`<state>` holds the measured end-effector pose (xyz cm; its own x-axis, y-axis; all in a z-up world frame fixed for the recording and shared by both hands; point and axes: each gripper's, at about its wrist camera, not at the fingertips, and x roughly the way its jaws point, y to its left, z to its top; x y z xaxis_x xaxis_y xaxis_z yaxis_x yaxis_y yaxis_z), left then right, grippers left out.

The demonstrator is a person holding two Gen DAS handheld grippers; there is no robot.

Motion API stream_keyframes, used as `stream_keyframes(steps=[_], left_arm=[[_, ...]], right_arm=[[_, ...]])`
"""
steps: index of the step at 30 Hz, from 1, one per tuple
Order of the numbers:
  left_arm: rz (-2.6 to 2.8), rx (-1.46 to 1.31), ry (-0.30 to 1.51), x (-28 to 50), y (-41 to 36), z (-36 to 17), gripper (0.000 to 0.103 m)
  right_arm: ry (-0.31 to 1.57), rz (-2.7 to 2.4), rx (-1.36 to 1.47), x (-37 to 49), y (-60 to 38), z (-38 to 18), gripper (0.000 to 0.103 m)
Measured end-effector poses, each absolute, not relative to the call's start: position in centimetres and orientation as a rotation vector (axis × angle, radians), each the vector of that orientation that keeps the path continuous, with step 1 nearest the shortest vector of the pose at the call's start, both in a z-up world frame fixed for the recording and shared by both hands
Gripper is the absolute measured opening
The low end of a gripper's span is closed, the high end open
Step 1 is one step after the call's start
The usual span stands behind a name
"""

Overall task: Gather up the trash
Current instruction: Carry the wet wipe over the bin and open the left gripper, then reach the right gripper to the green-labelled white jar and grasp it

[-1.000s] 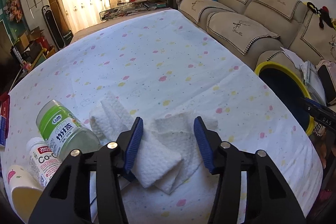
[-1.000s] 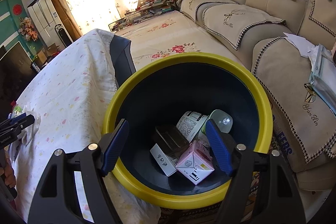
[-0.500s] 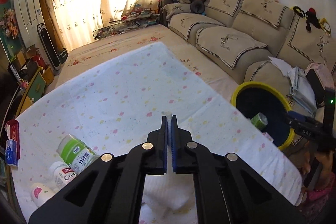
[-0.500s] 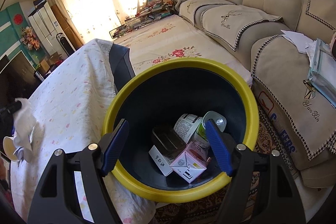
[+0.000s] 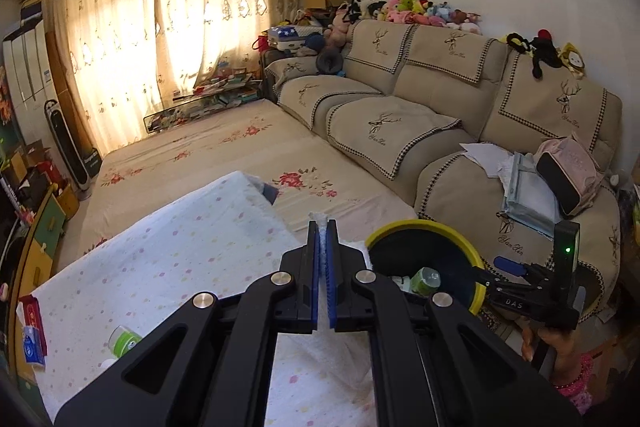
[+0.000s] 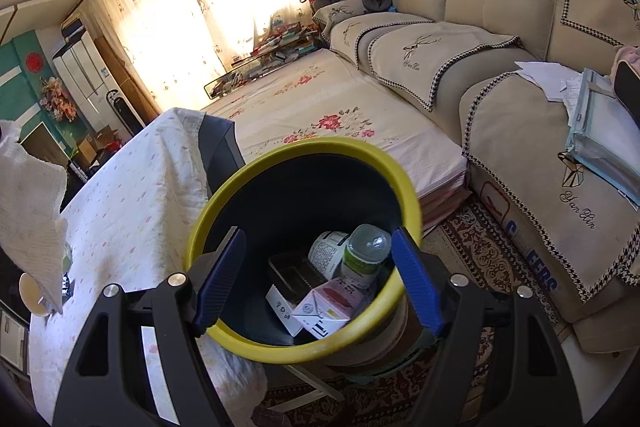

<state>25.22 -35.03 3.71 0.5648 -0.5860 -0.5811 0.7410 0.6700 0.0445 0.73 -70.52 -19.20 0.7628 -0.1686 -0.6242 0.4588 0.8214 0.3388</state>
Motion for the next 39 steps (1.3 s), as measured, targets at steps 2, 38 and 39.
stream_keyframes(steps=[2,38,39], left_arm=[[-0.826,0.305,0.561,24.4,-36.8,4.3,0.004],[-0.895,0.282,0.757,26.4,-48.3,-7.2,0.06],[-0.892,0.265,0.744,26.3,-47.2,-6.6,0.063]], right_arm=[[0.603,-0.371,0.509,0.0,-71.1,-19.0,0.071],[0.614,-0.402,0.538,-3.3,-74.0,-19.3,0.071],[0.62,-0.397,0.532,-3.1,-73.8,-19.3,0.071]])
